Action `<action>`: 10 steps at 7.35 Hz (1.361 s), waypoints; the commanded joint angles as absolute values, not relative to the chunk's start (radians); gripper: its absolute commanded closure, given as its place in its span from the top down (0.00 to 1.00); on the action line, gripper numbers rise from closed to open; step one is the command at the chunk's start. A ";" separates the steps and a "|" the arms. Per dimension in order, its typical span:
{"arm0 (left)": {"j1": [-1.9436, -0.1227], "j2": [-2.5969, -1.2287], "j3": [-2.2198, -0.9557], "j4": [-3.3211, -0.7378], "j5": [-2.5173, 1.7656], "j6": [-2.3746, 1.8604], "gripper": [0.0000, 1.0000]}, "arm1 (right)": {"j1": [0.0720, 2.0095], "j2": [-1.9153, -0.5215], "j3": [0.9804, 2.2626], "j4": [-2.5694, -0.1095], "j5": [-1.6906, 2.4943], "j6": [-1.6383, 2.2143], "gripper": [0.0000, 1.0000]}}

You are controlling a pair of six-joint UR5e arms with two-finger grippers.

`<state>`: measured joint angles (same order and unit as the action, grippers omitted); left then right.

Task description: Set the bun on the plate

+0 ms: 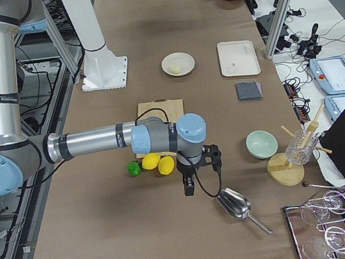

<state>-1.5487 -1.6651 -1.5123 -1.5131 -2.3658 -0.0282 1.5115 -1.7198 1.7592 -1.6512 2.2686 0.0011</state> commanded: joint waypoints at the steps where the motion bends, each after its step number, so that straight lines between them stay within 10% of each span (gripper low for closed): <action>1: -1.549 -1.663 -1.516 -1.506 -2.327 -0.031 0.98 | 1.539 -1.733 1.730 -1.569 2.269 0.002 1.00; 10: -1.548 -1.651 -1.529 -1.493 -2.327 -0.031 0.98 | 1.542 -1.753 1.727 -1.572 2.289 -0.008 1.00</action>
<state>-1.5481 -1.6510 -1.5295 -1.4926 -2.3271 -0.0305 1.5417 -1.7523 1.7260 -1.5729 2.2886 -0.0068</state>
